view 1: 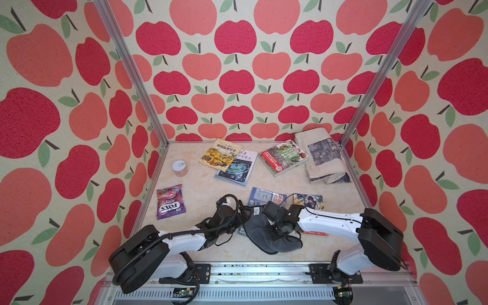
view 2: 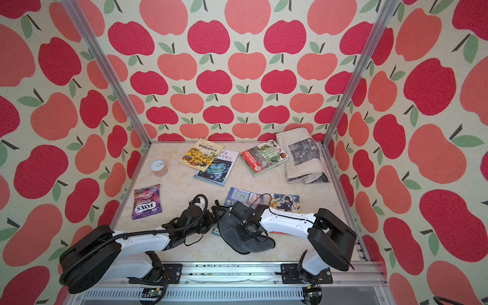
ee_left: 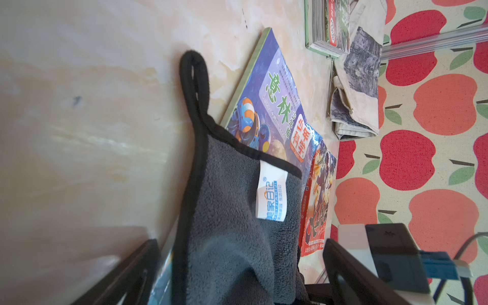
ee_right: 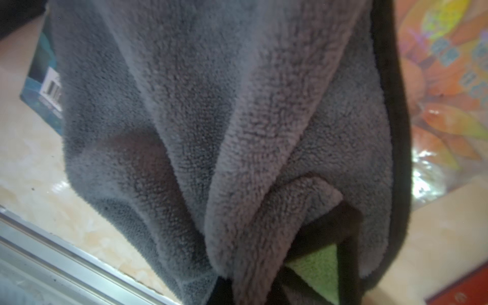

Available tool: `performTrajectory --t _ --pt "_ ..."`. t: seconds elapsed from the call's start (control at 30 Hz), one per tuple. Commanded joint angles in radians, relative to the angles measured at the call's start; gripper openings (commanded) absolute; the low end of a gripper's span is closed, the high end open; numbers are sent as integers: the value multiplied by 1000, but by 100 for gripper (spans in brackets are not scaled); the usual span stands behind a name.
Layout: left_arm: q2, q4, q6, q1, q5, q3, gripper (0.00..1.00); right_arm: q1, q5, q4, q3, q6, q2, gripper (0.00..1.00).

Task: Wipe the cover of the book
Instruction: Adjust the book at the center of the board.

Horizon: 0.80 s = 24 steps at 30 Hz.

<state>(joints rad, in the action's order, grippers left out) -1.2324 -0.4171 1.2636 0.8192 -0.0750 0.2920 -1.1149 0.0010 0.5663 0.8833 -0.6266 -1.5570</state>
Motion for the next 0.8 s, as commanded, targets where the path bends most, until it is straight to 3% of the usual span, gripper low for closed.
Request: performTrajectory --t 0.0,0.23,0.43,0.6,0.77 --pt "93 216 -26 4 45 -24 99 -27 -36 -40 104 2 -79 0" --pt "314 387 -88 -45 113 -46 99 -24 -78 -112 100 -30 -117 0" --pt "402 401 -118 -169 32 -79 99 -16 -35 -32 153 -17 -84 0" --pt "355 373 -226 -214 -14 -23 99 104 30 49 32 -18 109 0" --pt "182 264 -360 -293 -126 92 99 293 117 117 -55 -8 314 0"
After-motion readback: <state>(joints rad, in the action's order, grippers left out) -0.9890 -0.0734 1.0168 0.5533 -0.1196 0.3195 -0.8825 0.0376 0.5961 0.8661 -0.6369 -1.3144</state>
